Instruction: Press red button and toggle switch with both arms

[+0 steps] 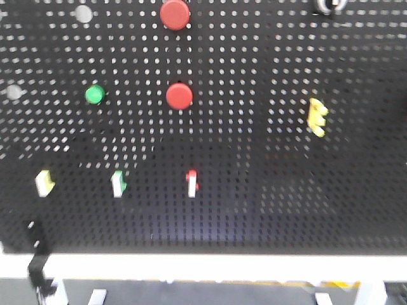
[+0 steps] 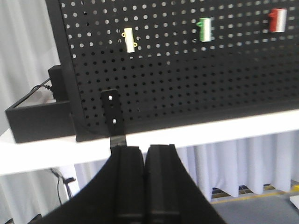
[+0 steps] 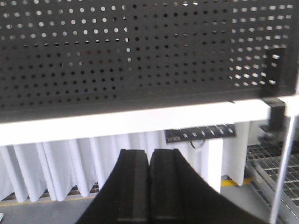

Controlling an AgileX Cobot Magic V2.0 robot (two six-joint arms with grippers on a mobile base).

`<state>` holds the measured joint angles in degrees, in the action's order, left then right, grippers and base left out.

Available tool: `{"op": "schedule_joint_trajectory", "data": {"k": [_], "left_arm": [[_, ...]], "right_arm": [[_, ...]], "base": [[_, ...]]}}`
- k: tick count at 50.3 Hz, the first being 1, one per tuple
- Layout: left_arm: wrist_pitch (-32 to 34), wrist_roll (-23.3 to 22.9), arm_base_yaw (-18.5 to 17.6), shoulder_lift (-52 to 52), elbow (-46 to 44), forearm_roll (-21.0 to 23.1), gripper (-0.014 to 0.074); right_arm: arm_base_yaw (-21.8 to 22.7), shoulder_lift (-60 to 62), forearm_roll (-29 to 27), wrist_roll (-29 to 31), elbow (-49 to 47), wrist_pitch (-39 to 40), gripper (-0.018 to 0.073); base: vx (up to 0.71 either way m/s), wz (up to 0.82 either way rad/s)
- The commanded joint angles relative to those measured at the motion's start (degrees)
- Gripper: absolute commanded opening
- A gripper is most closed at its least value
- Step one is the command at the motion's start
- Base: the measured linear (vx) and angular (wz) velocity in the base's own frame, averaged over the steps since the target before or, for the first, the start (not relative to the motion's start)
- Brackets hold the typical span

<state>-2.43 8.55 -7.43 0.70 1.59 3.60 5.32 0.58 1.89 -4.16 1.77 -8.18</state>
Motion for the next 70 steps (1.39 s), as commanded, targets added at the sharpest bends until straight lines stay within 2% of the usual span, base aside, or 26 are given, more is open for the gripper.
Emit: {"op": "schedule_joint_trajectory", "data": {"k": [1, 40, 45, 51, 53, 56, 58, 61, 66, 70], "left_arm": [[4.74, -0.18, 0.03, 0.92, 1.95, 0.14, 0.0001], [4.88, -0.18, 0.03, 0.91, 1.95, 0.14, 0.0001], [5.97, -0.18, 0.03, 0.91, 1.9, 0.14, 0.0001], [13.67, -1.0, 0.03, 0.91, 1.23, 0.62, 0.0001], [16.88, -2.64, -0.03, 0.91, 1.23, 1.36, 0.0001], [20.23, -7.71, -0.03, 0.85, 0.49, 4.03, 0.0001], [19.13, -10.83, -0.03, 0.78, -0.88, 5.31, 0.0001], [15.31, -13.83, -0.03, 0.1, -4.18, 4.96, 0.0001], [6.4, -13.7, -0.03, -3.51, -12.55, 2.74, 0.0001], [2.12, -13.44, -0.03, -8.24, -20.16, 0.29, 0.0001]], "right_arm": [[0.4, 0.9, 0.67, 0.08, 0.63, 4.36, -0.0003], [0.4, 0.9, 0.67, 0.08, 0.63, 4.89, -0.0003], [0.4, 0.9, 0.67, 0.08, 0.63, 8.74, -0.0003], [0.4, 0.9, 0.67, 0.08, 0.63, 18.26, -0.0003], [0.4, 0.9, 0.67, 0.08, 0.63, 22.67, -0.0003], [0.18, 0.9, 0.67, -0.14, -0.19, 28.47, -0.0003], [0.04, 0.9, 0.67, -0.48, -1.5, 28.79, -0.0003], [0.04, 0.38, 0.67, -1.02, -4.95, 26.58, -0.0003], [0.04, -2.59, 1.04, -0.68, -13.08, 21.31, -0.0003], [0.04, -7.77, 2.21, 0.51, -20.47, 17.39, -0.0003]], "base": [[0.36, 0.03], [0.12, 0.0], [0.0, 0.0], [0.0, 0.0], [0.0, 0.0], [0.0, 0.0], [0.0, 0.0], [0.0, 0.0], [0.0, 0.0], [0.0, 0.0]]}}
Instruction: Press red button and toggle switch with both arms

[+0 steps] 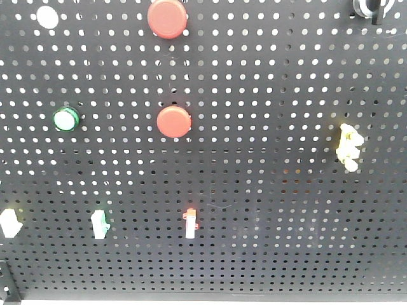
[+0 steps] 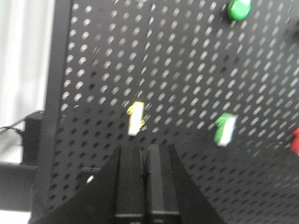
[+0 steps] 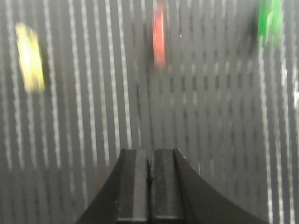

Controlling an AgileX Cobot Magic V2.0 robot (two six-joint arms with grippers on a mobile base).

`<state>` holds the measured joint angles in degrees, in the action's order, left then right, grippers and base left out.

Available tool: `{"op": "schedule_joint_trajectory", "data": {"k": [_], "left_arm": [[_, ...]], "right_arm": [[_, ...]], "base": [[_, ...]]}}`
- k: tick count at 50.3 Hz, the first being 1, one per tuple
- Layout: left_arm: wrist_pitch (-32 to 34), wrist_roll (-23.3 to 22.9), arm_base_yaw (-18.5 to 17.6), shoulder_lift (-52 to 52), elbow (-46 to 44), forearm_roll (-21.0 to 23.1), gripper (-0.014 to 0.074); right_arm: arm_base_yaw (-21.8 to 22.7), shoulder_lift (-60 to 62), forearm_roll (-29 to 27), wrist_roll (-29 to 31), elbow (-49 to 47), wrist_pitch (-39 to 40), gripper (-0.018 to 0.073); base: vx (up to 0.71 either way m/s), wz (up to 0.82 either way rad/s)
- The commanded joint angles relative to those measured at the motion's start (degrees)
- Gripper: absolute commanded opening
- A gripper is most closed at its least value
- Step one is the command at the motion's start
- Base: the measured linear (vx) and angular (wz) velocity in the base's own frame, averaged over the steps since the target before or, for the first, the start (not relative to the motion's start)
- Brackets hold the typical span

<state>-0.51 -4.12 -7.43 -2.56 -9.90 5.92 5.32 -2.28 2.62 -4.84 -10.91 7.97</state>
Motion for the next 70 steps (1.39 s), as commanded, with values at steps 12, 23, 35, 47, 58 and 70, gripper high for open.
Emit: {"op": "schedule_joint_trajectory", "data": {"k": [12, 23, 35, 47, 58, 70], "left_arm": [[-9.64, 3.6, -0.09, -26.61, -36.33, -3.37, 0.0001], [-14.23, 4.73, -0.09, -38.36, -51.32, -3.22, 0.0001], [-16.56, 10.03, -2.43, -42.52, -55.12, 3.14, 0.0001], [-19.99, 38.09, -11.94, -49.92, -59.86, 26.15, 0.0001], [-21.57, 54.4, -18.94, -60.17, -69.94, 40.97, 0.0001], [-23.61, 54.05, -20.74, -68.87, -83.05, 41.83, 0.0001]], "right_arm": [[0.04, -24.33, 2.9, 1.33, -30.47, -4.13, -0.0003], [0.04, -33.18, -0.73, -3.01, -38.15, -3.69, -0.0003], [0.04, -33.26, -4.42, -4.64, -38.08, -4.38, -0.0003], [0.04, -33.26, -4.42, -4.58, -38.03, -6.47, -0.0003], [0.04, -33.26, -4.42, -4.44, -38.03, -8.98, -0.0003], [0.04, -33.26, -4.42, -3.28, -38.03, -9.78, -0.0003]], "base": [[0.0, 0.0], [0.0, 0.0], [0.0, 0.0], [0.0, 0.0], [0.0, 0.0], [0.0, 0.0]]}}
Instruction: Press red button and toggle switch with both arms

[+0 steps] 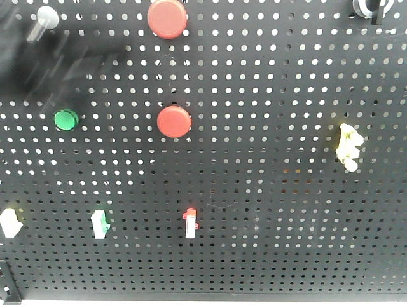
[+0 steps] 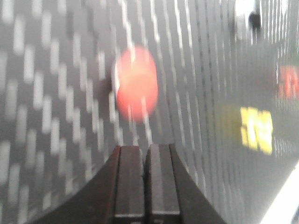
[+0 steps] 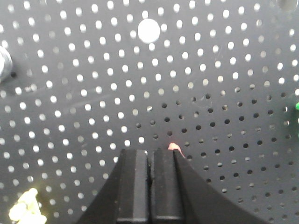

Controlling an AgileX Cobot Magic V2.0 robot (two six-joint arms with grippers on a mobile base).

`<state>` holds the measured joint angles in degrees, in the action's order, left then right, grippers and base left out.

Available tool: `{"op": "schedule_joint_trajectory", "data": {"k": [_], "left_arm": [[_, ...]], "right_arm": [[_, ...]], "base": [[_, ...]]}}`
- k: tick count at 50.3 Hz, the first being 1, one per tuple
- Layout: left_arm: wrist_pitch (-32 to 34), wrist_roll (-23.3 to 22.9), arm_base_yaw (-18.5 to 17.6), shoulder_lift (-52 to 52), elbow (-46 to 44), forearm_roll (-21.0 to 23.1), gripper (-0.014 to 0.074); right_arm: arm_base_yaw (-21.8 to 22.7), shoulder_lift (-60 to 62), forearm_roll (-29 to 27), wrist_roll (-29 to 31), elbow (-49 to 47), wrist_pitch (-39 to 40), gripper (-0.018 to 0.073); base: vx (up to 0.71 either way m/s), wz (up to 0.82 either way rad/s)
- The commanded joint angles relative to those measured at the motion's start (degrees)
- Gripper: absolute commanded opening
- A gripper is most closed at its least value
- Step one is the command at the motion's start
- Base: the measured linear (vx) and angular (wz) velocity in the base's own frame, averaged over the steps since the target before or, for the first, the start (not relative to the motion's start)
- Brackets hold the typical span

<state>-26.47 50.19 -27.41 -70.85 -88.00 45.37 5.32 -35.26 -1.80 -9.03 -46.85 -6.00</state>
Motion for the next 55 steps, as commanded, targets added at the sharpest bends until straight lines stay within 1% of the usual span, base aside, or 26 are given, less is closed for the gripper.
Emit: {"op": "schedule_joint_trajectory", "data": {"k": [1, 7, 16, 25, 32, 38, 43, 46, 55], "left_arm": [[2.17, -0.31, -1.0, -1.05, -5.76, 2.47, 0.0001], [2.03, -0.31, -2.49, -3.03, -8.52, 2.72, 0.0001], [2.96, -0.24, -3.94, -4.72, -9.05, 3.42, 0.0001], [6.27, -0.24, -4.01, -6.4, -9.05, 3.42, 0.0001], [11.12, -0.07, -3.94, -7.62, -9.05, 3.15, 0.0001], [13.6, -0.07, -3.94, -8.62, -9.05, 2.89, 0.0001], [13.35, -0.07, -3.94, -8.94, -9.05, 1.67, 0.0001], [12.62, -0.07, -3.94, -8.94, -9.05, 1.73, 0.0001], [7.59, -0.15, -3.94, -7.03, -9.05, 1.88, 0.0001]], "right_arm": [[0.04, -0.28, 0.0, 0.91, -2.09, 4.19, -0.0003], [0.04, -0.28, 0.0, 0.91, -2.09, 4.19, -0.0003], [0.04, -0.28, 0.0, 0.9, -2.09, 4.32, -0.0003], [0.04, -0.28, 0.0, 0.9, -2.09, 4.26, -0.0003], [0.04, -0.28, 0.0, 0.97, -2.09, 4.31, -0.0003], [0.04, -0.28, 0.0, 1.18, -2.09, 4.25, -0.0003], [0.04, -0.28, 0.0, 1.27, -2.09, 4.25, -0.0003], [0.04, -0.28, 0.0, 1.27, -2.09, 4.25, -0.0003], [0.04, -0.28, 0.13, 1.43, -2.09, 2.37, -0.0003]], "base": [[0.0, 0.0], [0.0, 0.0], [0.0, 0.0], [0.0, 0.0], [0.0, 0.0], [0.0, 0.0], [0.0, 0.0], [0.0, 0.0], [0.0, 0.0]]}}
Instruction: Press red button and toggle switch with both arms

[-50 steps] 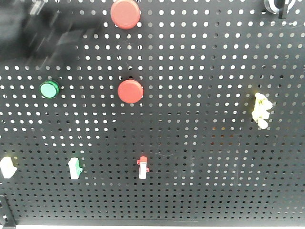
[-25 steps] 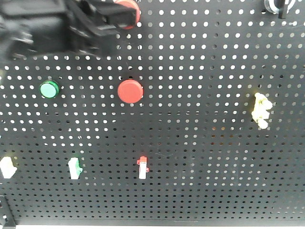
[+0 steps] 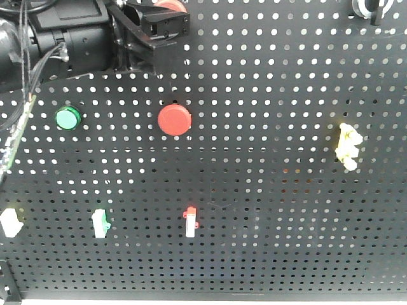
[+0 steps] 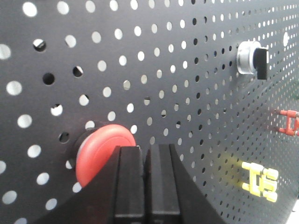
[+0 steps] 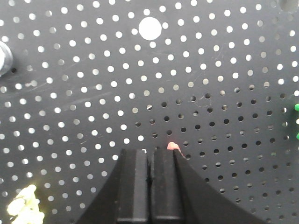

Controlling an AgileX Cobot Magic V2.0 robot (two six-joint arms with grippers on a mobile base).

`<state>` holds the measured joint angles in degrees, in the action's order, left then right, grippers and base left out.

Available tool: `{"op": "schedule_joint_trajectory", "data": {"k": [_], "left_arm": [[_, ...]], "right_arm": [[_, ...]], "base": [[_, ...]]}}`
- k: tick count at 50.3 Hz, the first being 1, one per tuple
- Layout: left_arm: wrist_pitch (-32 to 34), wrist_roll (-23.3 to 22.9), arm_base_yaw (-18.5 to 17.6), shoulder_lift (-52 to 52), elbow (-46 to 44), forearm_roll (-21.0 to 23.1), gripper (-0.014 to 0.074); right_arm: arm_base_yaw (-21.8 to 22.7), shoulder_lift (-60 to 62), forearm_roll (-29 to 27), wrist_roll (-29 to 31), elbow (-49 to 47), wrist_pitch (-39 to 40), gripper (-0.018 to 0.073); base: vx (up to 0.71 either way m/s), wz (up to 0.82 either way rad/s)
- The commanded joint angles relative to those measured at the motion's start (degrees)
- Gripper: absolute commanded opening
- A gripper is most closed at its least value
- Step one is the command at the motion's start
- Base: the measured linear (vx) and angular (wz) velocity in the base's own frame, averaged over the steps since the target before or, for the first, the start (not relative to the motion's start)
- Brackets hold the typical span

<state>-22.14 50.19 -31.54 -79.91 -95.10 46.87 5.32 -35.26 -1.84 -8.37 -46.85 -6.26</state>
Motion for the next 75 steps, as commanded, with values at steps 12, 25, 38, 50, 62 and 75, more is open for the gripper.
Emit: {"op": "schedule_joint_trajectory", "data": {"k": [12, 25, 38, 50, 62, 75], "left_arm": [[1.37, -0.05, 0.19, 9.58, 5.3, -0.54, 0.0001], [7.16, -0.25, 0.19, 20.56, 22.7, -2.25, 0.0001], [9.24, -0.21, 0.19, 28.65, 37.03, -2.25, 0.0001], [11.67, -0.33, 0.19, 34.92, 42.06, -2.25, 0.0001], [11.59, -0.33, 0.19, 36.3, 42.06, -2.25, 0.0001], [11.26, -0.33, 0.19, 36.3, 42.06, -2.25, 0.0001]], "right_arm": [[-2.13, -0.28, 0.05, 8.96, -2.21, -1.23, -0.0003], [-15.28, -2.54, -2.3, 14.61, -3.19, -0.59, -0.0003], [-31.17, -16.55, -0.41, 16.86, -16.27, -0.53, -0.0003], [-30.24, -27.89, 0.34, 15.6, -33.55, -3.0, -0.0003], [-30.24, -32.6, 4.68, 14.39, -42.72, -11.38, -0.0003], [-30.24, -32.78, 13.99, 6.12, -43.52, -18.37, -0.0003]], "base": [[0.0, 0.0], [0.0, 0.0], [0.0, 0.0], [0.0, 0.0], [0.0, 0.0], [0.0, 0.0]]}}
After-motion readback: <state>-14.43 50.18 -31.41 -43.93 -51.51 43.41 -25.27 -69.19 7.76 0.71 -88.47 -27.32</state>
